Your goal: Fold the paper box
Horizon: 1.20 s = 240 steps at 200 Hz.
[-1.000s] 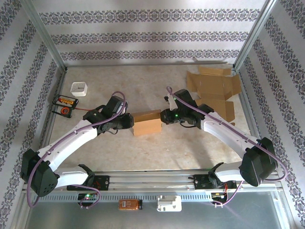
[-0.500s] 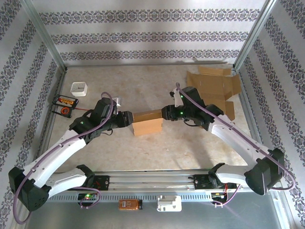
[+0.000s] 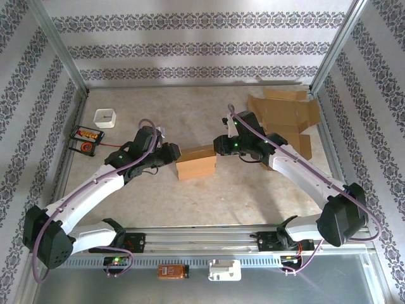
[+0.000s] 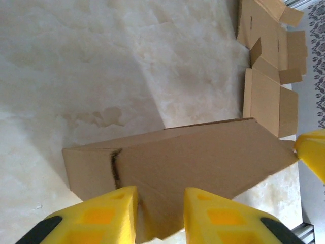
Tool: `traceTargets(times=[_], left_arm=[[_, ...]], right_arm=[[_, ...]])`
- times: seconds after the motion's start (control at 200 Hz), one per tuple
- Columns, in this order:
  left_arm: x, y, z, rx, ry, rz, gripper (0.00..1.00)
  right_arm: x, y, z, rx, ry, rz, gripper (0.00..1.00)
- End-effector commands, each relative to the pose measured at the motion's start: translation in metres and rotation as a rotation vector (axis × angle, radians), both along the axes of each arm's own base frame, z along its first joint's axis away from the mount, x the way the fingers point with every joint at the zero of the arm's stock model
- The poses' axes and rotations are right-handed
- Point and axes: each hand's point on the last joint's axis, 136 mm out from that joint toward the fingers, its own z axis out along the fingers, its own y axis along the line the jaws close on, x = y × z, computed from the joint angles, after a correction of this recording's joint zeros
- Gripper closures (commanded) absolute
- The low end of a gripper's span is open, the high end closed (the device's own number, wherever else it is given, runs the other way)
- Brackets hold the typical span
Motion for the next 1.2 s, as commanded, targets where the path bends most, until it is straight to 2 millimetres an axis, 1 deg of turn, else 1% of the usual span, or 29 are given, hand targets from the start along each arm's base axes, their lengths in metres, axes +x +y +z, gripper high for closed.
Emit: traceTargets(times=[0.0, 0.1, 0.235, 0.285, 0.33, 0.395, 0.43, 0.525, 0.595, 0.645, 0.7, 0.799, 0.914, 0.994, 1.109, 1.194], left_arm=[[-0.004, 0.002, -0.014, -0.030, 0.038, 0.016, 0.76], [-0.011, 0.006, -0.031, -0.030, 0.071, 0.029, 0.81], [-0.017, 0.016, -0.055, 0.004, 0.102, 0.052, 0.88], [-0.019, 0.021, -0.063, 0.025, 0.115, 0.063, 0.89], [-0.020, 0.023, -0.065, 0.035, 0.117, 0.066, 0.89], [-0.018, 0.025, -0.060, 0.035, 0.103, 0.067, 0.89], [-0.015, 0.025, -0.053, 0.034, 0.083, 0.068, 0.88], [-0.006, 0.028, -0.028, 0.033, 0.004, 0.078, 0.76], [0.000, 0.030, -0.011, 0.031, -0.048, 0.096, 0.66], [0.004, 0.030, -0.004, 0.021, -0.073, 0.104, 0.62], [0.007, 0.028, 0.002, 0.004, -0.091, 0.106, 0.59], [0.007, 0.026, -0.001, -0.002, -0.083, 0.101, 0.53], [0.003, 0.027, -0.014, 0.008, -0.052, 0.097, 0.53], [0.000, 0.023, -0.024, -0.012, -0.024, 0.079, 0.56], [-0.010, 0.017, -0.048, -0.031, 0.054, 0.046, 0.62], [-0.022, 0.014, -0.076, -0.049, 0.127, 0.028, 0.66]], right_arm=[[-0.009, 0.004, -0.014, 0.010, 0.042, 0.003, 0.83], [-0.016, 0.001, -0.031, 0.000, 0.070, -0.010, 0.84], [-0.022, -0.008, -0.057, -0.047, 0.103, -0.045, 0.85], [-0.023, -0.012, -0.064, -0.065, 0.110, -0.053, 0.84], [-0.023, -0.012, -0.064, -0.065, 0.111, -0.057, 0.84], [-0.022, -0.010, -0.055, -0.045, 0.099, -0.048, 0.83], [-0.020, -0.007, -0.045, -0.029, 0.082, -0.045, 0.82], [-0.013, -0.003, -0.017, 0.006, 0.024, -0.040, 0.77], [-0.006, -0.001, 0.004, 0.024, -0.024, -0.041, 0.69], [-0.001, 0.000, 0.012, 0.028, -0.052, -0.047, 0.64], [0.004, -0.003, 0.015, 0.015, -0.068, -0.062, 0.60], [0.009, -0.010, 0.003, -0.013, -0.046, -0.086, 0.54], [0.002, -0.009, -0.020, -0.017, 0.018, -0.072, 0.54], [-0.005, -0.009, -0.037, -0.021, 0.061, -0.067, 0.54], [-0.018, -0.011, -0.071, -0.045, 0.131, -0.070, 0.55], [-0.031, -0.010, -0.096, -0.060, 0.193, -0.046, 0.60]])
